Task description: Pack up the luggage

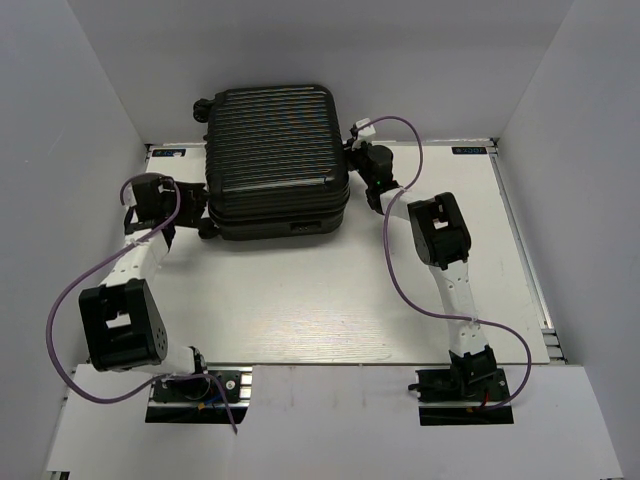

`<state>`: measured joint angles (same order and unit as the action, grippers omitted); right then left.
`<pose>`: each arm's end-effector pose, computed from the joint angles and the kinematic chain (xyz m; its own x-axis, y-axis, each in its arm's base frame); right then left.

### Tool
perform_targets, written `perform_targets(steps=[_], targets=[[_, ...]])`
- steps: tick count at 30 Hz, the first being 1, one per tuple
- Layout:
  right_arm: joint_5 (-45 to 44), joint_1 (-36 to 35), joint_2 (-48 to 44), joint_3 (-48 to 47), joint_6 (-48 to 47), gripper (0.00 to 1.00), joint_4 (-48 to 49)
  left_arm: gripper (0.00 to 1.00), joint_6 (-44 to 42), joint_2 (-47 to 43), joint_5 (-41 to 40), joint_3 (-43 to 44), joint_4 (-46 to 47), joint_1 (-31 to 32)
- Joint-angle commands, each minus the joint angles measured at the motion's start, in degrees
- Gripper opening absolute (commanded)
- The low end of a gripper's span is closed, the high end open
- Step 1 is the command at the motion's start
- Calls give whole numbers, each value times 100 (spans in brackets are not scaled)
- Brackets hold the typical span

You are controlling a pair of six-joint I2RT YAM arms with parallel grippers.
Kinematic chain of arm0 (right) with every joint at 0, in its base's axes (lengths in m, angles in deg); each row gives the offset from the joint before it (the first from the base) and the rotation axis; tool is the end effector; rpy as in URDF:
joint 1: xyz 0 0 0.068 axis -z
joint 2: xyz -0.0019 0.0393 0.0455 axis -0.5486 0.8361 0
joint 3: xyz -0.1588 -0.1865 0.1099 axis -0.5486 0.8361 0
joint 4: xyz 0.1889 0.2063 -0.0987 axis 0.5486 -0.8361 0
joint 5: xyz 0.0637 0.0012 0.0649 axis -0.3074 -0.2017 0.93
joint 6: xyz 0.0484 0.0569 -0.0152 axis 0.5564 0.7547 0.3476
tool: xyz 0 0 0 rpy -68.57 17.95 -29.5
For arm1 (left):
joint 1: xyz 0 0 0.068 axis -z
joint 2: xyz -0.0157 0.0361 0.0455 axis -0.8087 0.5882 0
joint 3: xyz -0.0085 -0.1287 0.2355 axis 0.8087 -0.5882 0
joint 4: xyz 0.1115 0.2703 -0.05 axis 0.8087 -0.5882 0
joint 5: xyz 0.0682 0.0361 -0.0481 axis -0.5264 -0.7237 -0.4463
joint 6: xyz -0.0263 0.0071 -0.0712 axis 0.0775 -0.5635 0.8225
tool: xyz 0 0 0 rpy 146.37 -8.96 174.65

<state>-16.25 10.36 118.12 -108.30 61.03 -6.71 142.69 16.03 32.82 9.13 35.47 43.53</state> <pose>0.5662 0.2426 0.1378 0.0993 -0.0042 -0.9950 -0.4292 0.9020 -0.0467 0.3650 0.0563 0.2074 -0.1020 -0.9877 -0.1182 -0.5555 0.1551 -0.8169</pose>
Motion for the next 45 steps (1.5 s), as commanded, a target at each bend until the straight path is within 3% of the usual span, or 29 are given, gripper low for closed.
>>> perform_targets(steps=[1,4,5,6,7,8,9,11,12,13,17,18,19,20,25,28,30,35,37,40,45], targets=[[49,-143,-334,97,-240,0,-11,62,39,347,85,457,384,103],[22,-169,-360,158,-354,0,-20,40,-5,706,400,667,577,121],[5,-161,-352,176,-371,0,-20,30,-66,838,480,738,552,121],[-13,-178,-386,202,-380,0,-20,4,-284,909,803,843,874,103],[-65,-187,-448,324,-398,0,6,0,-417,1136,936,992,964,138],[-92,-169,-474,412,-415,0,67,0,-897,1234,1094,1141,1234,147],[-101,-178,-570,483,-433,0,181,0,-1137,1339,1818,1299,1429,156],[-127,-152,-842,931,-556,0,296,0,-2327,1822,2245,2253,914,165],[-144,-160,-922,1175,-591,0,392,0,-2648,1972,2839,2563,172,147],[-188,-169,-1079,1448,-574,0,454,0,-3530,2426,3071,3315,-366,147],[-250,-178,-1615,2345,-722,0,902,0,-4652,2878,4949,3822,-1020,252],[-233,-187,-1704,2634,-810,0,1085,0,-4933,2939,5024,3937,-1631,314],[-241,-204,-1949,2907,-794,0,1131,0,-6084,3027,4929,4460,-2577,523],[-180,-213,-2047,3214,-759,0,1270,0,-6583,3028,4763,4543,-3369,612],[13,-354,-2891,4567,-969,0,1684,0,-7168,2835,5622,4404,-3588,868],[433,-459,-3602,5525,-733,0,1869,0,-8175,2703,5465,4263,-3895,1008],[759,-573,-4275,6098,-575,0,1843,0,-8599,2694,5193,4403,-4614,1211],[1138,-881,-5587,7311,-354,0,1255,0,-8224,2553,4262,4289,-4547,738],[1139,-1013,-6096,7514,-319,0,965,0,-7617,2640,3421,4367,-4222,395],[674,-1083,-6519,7717,-64,0,561,0,-6966,3052,2653,4805,-4115,103],[-2423,-1031,-6496,7629,534,0,428,0,-6536,3361,1660,5238,-3747,51]])
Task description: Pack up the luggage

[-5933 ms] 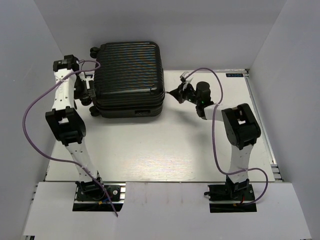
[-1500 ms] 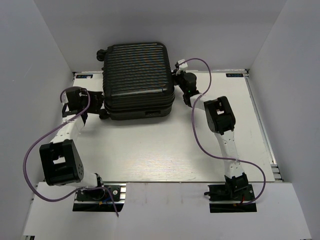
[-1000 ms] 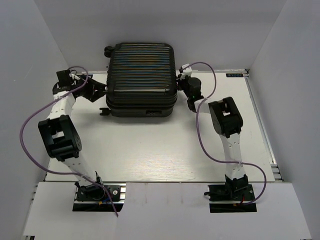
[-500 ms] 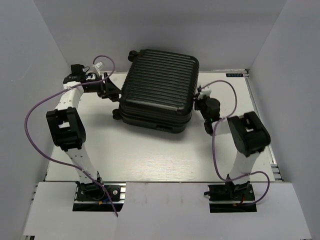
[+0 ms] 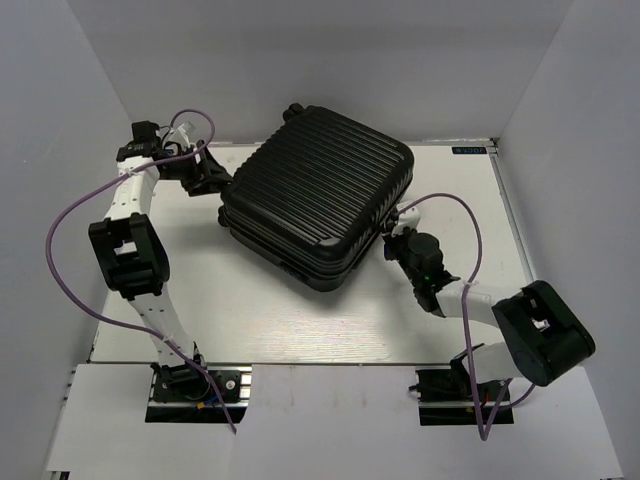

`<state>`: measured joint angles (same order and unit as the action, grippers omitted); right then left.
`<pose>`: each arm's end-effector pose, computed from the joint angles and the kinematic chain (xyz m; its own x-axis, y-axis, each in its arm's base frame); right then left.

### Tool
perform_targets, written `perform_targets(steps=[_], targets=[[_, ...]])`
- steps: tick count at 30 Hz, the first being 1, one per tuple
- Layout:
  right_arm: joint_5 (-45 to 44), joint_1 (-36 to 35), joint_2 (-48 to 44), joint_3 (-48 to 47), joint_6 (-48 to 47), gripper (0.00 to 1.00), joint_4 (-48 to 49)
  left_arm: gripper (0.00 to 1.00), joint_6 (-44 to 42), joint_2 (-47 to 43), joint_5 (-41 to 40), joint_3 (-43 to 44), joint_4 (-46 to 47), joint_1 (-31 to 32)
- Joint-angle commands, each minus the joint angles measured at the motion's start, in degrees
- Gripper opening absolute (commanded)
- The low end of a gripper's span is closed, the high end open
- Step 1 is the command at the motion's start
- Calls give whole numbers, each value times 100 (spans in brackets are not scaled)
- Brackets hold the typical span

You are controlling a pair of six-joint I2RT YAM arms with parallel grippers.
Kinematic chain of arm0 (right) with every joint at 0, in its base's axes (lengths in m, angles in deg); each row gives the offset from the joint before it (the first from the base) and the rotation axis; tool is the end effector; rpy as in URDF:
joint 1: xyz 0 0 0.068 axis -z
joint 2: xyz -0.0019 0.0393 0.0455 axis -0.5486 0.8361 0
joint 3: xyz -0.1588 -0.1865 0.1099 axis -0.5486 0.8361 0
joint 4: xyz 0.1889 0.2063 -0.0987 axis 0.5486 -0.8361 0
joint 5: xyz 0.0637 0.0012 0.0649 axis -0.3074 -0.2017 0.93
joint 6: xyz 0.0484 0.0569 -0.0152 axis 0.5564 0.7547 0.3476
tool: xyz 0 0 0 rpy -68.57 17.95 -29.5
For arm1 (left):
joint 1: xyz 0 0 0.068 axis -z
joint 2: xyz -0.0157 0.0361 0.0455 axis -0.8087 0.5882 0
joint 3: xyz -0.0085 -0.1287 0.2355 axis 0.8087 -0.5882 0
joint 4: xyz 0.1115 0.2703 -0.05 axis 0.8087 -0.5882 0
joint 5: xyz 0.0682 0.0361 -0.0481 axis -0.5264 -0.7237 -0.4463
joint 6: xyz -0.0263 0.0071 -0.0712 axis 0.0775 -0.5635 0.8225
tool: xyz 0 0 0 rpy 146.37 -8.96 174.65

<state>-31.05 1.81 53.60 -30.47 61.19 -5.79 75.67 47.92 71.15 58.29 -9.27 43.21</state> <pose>0.2762 0.1532 0.1532 -0.0957 -0.1042 -0.9899 -0.3381 0.9388 -0.0661 0.4654 0.0396 0.2504 -0.8919 -0.2655 -0.3660 0.0881 0.6919 -0.7166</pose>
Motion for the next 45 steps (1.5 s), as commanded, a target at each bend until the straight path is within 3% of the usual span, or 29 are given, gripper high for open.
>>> perform_targets(steps=[1,7,9,12,15,24,28,30,31,32,33,34,36,38,40,45], targets=[[-1159,-141,18,-241,466,0,388,0,209,251,-2201,366,754,66],[-2522,95,1011,-988,518,0,986,0,184,419,-2360,446,886,-5],[-2410,219,1363,-1121,536,0,1398,0,148,463,-2308,463,877,-75],[-1971,360,1460,-1322,641,0,1216,0,122,533,-2255,543,895,-206],[-2101,562,1547,-1525,817,0,934,0,26,604,-2184,639,930,-303],[-2321,1308,2812,-2588,703,0,1760,0,-142,885,-2342,894,851,-444],[-1981,1555,3305,-3159,809,0,1821,0,-142,937,-2333,920,869,-558],[-1306,1713,3280,-2933,704,0,1926,0,-168,955,-2263,973,816,-567],[-397,1731,3027,-2810,651,0,1936,0,-168,938,-2159,973,798,-567],[274,1766,2642,-2695,581,0,1762,0,-151,920,-2079,921,850,-576],[393,1732,2429,-2459,702,0,1490,0,-142,868,-1904,903,877,-567],[943,1731,1992,-2431,712,0,165,0,-124,824,-1868,833,895,-576],[1902,1731,1514,-2369,774,13,-1036,0,-159,701,-1719,745,956,-524],[2021,1679,1049,-2378,555,35,-2408,0,-256,648,-1727,614,991,-462],[2495,1679,890,-2535,38,44,-3376,0,-352,525,-1727,482,957,-444],[3321,1705,1134,-3078,-571,52,-4470,0,-520,419,-1911,384,825,-444]])
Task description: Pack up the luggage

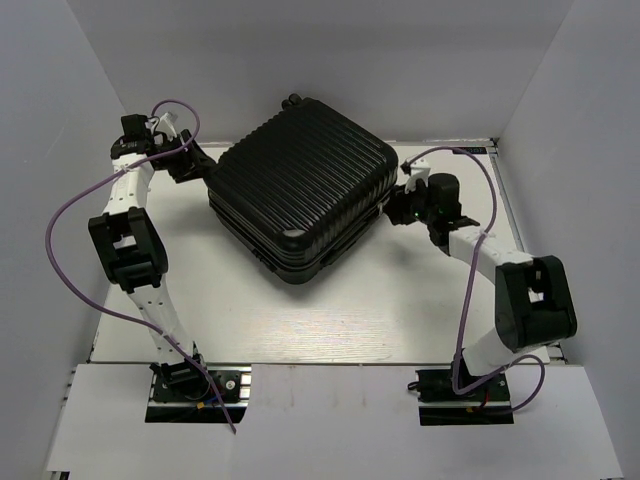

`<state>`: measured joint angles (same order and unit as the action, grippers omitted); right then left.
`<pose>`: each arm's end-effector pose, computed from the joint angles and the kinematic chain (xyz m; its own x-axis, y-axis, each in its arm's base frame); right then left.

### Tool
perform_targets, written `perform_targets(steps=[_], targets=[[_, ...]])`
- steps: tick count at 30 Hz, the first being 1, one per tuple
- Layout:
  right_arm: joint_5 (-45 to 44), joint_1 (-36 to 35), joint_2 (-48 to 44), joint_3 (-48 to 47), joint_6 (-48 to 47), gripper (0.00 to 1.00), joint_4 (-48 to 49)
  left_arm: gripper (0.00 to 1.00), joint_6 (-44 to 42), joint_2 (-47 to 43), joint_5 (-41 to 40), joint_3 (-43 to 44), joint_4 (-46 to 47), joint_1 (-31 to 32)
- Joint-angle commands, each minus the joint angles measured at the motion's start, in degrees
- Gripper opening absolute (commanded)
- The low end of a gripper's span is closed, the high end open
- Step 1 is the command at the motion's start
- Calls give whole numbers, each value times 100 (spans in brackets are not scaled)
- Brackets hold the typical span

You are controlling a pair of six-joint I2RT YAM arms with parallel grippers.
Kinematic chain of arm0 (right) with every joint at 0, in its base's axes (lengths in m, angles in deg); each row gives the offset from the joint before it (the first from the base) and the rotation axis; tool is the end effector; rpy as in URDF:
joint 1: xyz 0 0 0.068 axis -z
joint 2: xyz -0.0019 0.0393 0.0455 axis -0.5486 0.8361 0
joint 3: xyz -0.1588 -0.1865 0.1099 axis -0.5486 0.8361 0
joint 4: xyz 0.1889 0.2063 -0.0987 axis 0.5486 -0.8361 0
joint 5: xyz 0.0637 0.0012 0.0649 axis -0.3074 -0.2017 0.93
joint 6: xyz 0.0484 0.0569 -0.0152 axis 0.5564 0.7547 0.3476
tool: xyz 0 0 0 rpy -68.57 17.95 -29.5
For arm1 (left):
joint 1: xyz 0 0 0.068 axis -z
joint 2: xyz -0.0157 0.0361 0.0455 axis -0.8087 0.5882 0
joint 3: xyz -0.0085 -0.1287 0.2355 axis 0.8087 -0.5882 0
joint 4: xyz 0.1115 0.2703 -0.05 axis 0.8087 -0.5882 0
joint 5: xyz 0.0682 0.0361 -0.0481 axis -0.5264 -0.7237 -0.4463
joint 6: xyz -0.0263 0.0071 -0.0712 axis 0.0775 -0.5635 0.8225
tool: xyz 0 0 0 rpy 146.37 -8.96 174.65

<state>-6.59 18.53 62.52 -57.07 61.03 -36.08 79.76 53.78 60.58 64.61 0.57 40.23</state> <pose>0.3817 0.1148 0.2020 -0.3109 -0.1248 -0.9422 -0.4577 0.8885 0.0333 0.5057 0.0833 0.2461 -0.7858 -0.3648 -0.4994 0.0077 0.8016 -0.5978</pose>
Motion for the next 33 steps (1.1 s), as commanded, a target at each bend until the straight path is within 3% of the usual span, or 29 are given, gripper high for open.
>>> perform_targets(steps=[1,7,14,22,27,28,29,30,33], targets=[[867,33,417,-560,-539,52,-1451,0,-963,-158,-845,-221,-159,-147],[1401,42,822,-790,-451,58,-906,0,-1034,-132,-871,-247,-203,-156],[1228,59,858,-571,23,58,173,0,-1113,-88,-810,-239,-203,-156],[1253,94,885,-658,103,50,237,0,-1157,-79,-757,-186,-221,-164],[1692,77,1034,-632,603,34,945,0,-1148,-17,-704,-98,-238,-147],[1702,103,1043,-606,656,28,1027,0,-1157,18,-713,-89,-247,-147],[1754,86,1052,-579,761,13,1176,0,-1157,9,-704,-89,-247,-138],[1754,94,1060,-570,823,3,1203,0,-1148,44,-696,-80,-238,-147],[1474,77,1043,-466,876,0,1221,0,-1157,53,-800,-89,-247,-147]])
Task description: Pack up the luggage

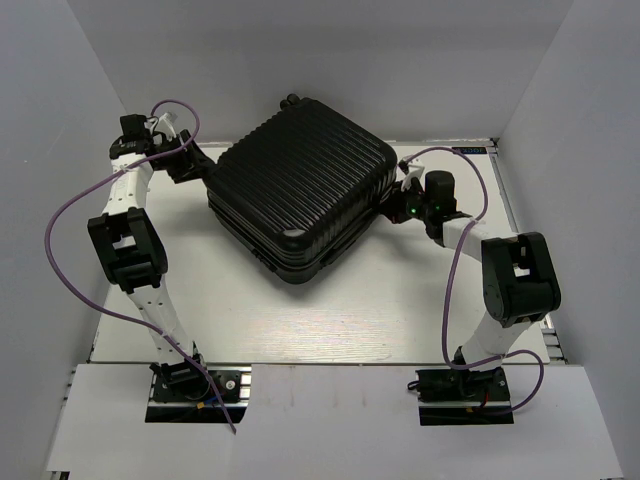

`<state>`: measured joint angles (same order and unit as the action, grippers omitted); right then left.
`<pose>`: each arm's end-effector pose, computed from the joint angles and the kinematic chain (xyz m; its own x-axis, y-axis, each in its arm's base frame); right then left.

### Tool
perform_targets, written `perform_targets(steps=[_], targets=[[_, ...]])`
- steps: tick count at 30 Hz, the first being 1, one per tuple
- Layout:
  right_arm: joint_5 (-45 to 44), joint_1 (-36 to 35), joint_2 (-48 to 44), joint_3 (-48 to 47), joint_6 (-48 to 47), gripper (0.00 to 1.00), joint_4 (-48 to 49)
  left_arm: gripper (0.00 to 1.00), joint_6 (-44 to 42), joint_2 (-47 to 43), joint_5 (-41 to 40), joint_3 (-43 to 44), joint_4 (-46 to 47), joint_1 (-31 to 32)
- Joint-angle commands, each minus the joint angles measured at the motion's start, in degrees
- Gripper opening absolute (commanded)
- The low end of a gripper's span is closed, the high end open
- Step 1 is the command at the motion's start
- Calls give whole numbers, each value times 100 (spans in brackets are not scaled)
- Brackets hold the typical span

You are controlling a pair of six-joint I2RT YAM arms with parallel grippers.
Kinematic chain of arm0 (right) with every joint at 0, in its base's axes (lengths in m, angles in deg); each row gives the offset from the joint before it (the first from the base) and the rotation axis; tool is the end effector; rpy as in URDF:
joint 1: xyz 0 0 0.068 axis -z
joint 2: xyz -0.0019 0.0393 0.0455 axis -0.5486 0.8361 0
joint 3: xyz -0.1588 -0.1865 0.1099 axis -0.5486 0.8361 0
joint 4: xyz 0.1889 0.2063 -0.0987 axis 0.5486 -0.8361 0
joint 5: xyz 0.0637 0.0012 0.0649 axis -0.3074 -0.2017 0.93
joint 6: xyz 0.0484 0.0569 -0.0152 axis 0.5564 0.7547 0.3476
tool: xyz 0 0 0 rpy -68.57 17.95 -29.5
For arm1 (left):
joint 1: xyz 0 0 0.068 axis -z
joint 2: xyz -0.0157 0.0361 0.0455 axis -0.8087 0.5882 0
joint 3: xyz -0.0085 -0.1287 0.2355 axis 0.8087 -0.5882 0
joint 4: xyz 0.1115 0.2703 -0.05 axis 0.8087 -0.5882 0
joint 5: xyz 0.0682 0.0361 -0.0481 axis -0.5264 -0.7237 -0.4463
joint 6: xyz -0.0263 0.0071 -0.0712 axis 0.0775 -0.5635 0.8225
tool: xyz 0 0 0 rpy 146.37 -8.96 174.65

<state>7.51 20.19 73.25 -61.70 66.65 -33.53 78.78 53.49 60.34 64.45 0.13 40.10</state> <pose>0.4067 0.1241 0.1668 -0.4213 -0.0469 -0.9057 -0.5789 0.7827 0.2287 0.5039 0.0843 0.2469 -0.7869 -0.3539 -0.5055 0.0137 0.8090 -0.5877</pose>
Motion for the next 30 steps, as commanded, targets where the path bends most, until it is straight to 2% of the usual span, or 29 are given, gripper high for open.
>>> perform_targets(steps=[1,5,9,12,15,18,19,20,22,23,25,27,28,30], targets=[[-76,-81,-100,25,332,0,983,0,-1059,64,-812,-82,-212,-125],[-1568,-115,-197,104,411,0,756,0,-1085,29,-1023,-109,-265,-142],[-3788,-37,-127,-54,684,0,395,0,-1085,29,-1242,-109,-265,-169],[-4268,34,13,-344,658,0,209,0,-1033,46,-1339,-39,-300,-239],[-4383,139,259,-590,588,0,359,0,-997,81,-1427,-4,-300,-309],[-4077,305,889,-1028,281,0,718,0,-988,152,-1480,84,-300,-353],[-3476,341,997,-1099,19,0,919,0,-988,178,-1497,111,-335,-345],[-3287,402,1102,-1161,-254,0,1113,0,-988,239,-1506,146,-379,-345],[-2787,534,1463,-1118,-756,0,2242,0,-1024,319,-1506,269,-414,-353],[-1992,665,1542,-1092,-897,0,2562,0,-1023,362,-1506,286,-423,-345],[-1286,789,1806,-1126,-951,0,3255,0,-1050,433,-1515,383,-440,-353],[-441,1008,2025,-1520,-1021,0,3199,0,-1076,520,-1515,497,-493,-345],[232,1088,2096,-1661,-1021,0,2911,0,-1068,547,-1524,541,-502,-362],[1673,1141,2463,-2598,-1230,0,2245,0,-1076,608,-1480,708,-555,-345]])
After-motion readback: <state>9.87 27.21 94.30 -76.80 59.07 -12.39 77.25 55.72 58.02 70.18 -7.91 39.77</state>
